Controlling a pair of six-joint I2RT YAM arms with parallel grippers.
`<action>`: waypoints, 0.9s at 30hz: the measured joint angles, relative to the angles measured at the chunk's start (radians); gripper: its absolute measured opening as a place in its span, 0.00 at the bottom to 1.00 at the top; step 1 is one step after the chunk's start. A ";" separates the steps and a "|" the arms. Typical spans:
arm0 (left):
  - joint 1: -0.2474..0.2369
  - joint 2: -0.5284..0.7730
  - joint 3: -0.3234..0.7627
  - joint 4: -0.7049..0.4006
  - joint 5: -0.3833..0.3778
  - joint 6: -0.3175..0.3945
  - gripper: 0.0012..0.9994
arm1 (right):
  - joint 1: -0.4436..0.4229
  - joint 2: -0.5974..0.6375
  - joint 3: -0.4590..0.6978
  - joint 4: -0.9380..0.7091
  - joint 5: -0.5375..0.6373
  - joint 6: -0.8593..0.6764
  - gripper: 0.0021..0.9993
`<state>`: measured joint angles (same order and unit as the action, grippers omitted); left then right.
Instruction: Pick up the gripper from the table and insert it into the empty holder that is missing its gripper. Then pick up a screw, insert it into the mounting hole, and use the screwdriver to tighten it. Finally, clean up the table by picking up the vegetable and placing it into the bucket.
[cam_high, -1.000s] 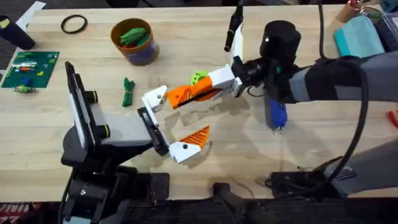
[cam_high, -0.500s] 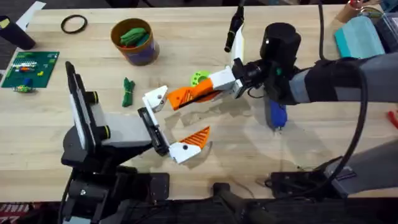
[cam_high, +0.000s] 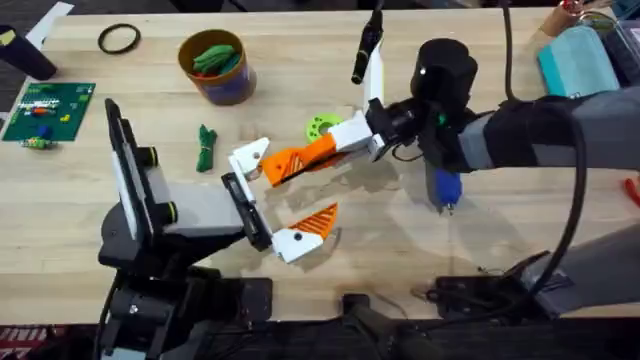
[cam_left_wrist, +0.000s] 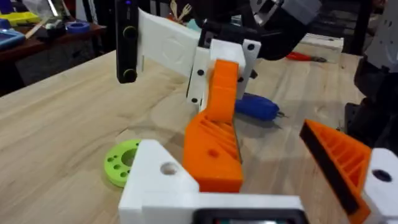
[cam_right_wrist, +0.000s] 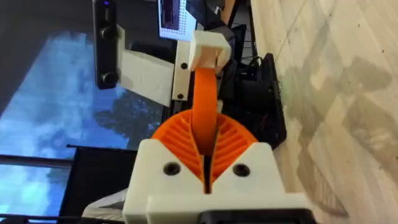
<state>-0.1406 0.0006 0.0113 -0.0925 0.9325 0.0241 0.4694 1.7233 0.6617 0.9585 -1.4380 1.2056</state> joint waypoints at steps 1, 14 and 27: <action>0.000 0.000 0.000 0.000 0.000 0.000 0.98 | 0.000 0.000 0.000 0.002 0.000 0.000 0.01; 0.000 0.000 0.000 0.000 0.000 0.003 0.98 | 0.000 0.000 0.001 0.003 0.000 0.045 0.01; 0.000 0.000 0.000 0.001 -0.006 0.014 0.98 | 0.011 0.000 0.024 -0.003 0.028 0.097 0.01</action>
<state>-0.1406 0.0006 0.0113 -0.0917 0.9270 0.0383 0.4802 1.7233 0.6857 0.9559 -1.4097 1.3028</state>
